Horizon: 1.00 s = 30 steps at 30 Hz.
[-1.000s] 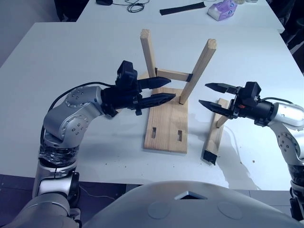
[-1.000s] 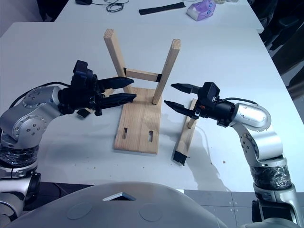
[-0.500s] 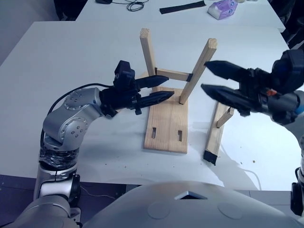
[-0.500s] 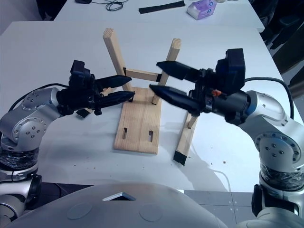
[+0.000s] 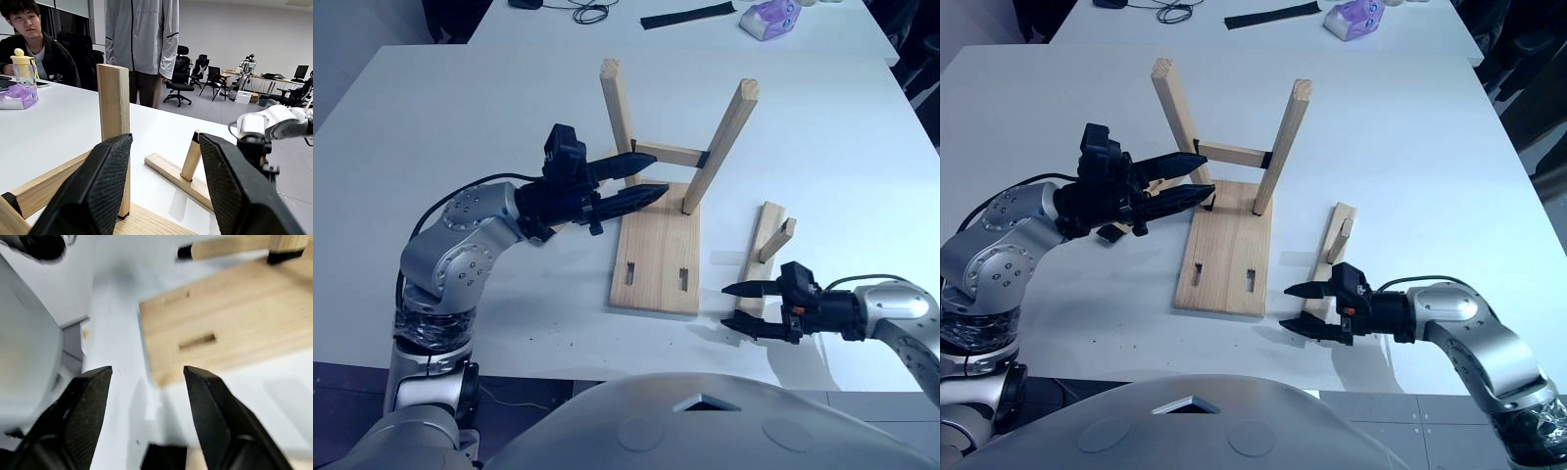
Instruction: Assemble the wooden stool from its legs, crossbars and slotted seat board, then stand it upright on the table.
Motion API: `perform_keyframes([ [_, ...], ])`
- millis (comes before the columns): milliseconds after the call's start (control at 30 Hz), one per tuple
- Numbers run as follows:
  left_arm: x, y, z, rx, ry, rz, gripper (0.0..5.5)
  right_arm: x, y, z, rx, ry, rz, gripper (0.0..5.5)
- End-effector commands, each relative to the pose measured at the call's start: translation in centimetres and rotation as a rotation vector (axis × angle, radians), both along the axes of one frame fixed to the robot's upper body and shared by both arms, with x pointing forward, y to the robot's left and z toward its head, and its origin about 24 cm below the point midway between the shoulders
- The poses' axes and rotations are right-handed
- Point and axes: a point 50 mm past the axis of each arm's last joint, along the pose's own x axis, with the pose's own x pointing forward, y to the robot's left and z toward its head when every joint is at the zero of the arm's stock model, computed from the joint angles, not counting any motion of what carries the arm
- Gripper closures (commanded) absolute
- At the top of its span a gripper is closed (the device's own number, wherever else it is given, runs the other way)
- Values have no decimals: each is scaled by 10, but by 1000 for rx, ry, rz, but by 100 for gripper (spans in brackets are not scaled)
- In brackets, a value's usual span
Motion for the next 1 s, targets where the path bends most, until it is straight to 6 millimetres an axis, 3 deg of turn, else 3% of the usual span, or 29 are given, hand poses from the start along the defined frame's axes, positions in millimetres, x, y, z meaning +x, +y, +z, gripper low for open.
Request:
perform_keyframes([
  [33,-1,1,-2,19,-5,16,299,-4,-8,-17,-85,-33,8,279],
  [633,-3,0,-4,2,-6,48,299,20,-52,-15,-305,-217,-49,279],
  [867,-6,2,-4,-3,-7,72,299,20,-37,20,-118,-267,-142,279],
  [1000,-10,4,-7,-6,-5,104,299,24,-39,37,-123,-347,-270,262],
])
